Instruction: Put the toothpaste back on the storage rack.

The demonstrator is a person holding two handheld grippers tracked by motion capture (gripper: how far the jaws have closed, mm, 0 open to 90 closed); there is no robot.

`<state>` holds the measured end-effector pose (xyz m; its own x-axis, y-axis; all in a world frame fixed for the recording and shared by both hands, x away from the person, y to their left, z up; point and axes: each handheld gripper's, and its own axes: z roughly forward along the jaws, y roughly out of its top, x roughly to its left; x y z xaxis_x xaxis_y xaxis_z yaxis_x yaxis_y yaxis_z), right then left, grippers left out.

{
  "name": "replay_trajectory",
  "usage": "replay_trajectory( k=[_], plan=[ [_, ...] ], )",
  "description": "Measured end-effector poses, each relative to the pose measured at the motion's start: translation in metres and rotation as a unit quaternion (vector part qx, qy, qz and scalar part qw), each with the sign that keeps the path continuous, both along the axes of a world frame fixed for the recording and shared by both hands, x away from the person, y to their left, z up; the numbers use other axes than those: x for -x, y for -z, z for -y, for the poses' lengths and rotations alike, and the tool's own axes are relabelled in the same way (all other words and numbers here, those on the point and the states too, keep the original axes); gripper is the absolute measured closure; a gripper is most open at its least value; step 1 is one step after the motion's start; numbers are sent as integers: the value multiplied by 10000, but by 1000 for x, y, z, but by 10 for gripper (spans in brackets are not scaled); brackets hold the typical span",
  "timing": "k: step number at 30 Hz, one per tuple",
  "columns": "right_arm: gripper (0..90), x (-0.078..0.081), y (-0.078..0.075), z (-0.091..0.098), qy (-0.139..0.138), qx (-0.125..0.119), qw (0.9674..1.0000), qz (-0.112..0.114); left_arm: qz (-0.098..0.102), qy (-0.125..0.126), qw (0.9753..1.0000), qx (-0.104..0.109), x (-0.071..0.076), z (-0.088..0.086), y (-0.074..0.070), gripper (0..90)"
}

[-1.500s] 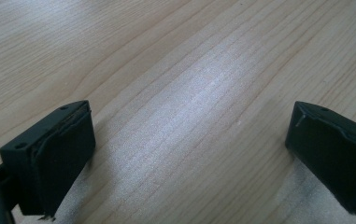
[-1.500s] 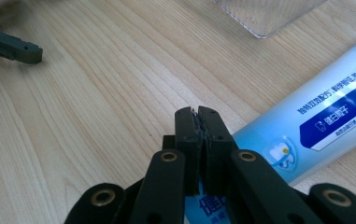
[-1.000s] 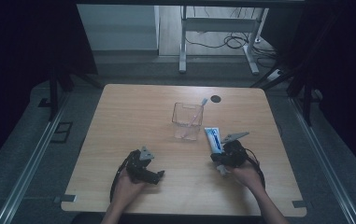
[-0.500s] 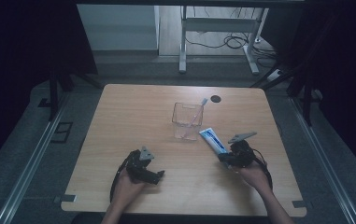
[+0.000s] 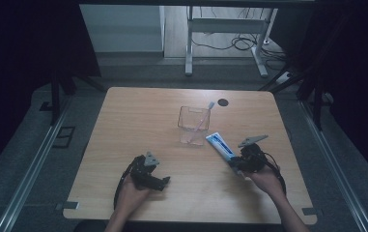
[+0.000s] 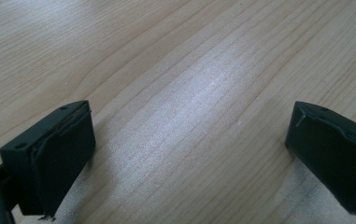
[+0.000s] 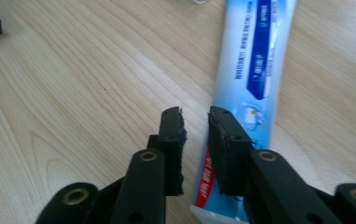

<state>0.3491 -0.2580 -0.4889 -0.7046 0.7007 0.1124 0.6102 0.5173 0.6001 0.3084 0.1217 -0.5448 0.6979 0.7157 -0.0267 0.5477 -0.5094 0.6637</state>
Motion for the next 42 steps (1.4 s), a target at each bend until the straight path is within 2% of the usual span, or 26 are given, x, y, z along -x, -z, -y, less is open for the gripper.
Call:
replay_trajectory(
  k=[13, 25, 27, 36, 42],
  plan=[
    [528, -14, -11, 1, 42, 464, 9987, -227, -7, 0, 10000, -4, 0, 0, 0, 15],
    [466, -38, -8, -8, 62, 898, 9938, -655, -10, 1, 10000, -6, 0, 0, 0, 15],
    [456, -46, -7, -14, 75, 1010, 9915, -811, -8, 6, 10000, -9, 0, 0, 0, 15],
    [440, -69, -1, -32, 206, 1340, 9827, -1260, -9, 4, 10000, -9, 0, 0, 0, 15],
    [442, -81, 6, -44, 240, 1632, 9757, -1443, -7, 7, 10000, -11, 0, 0, 0, 15]
  ],
)
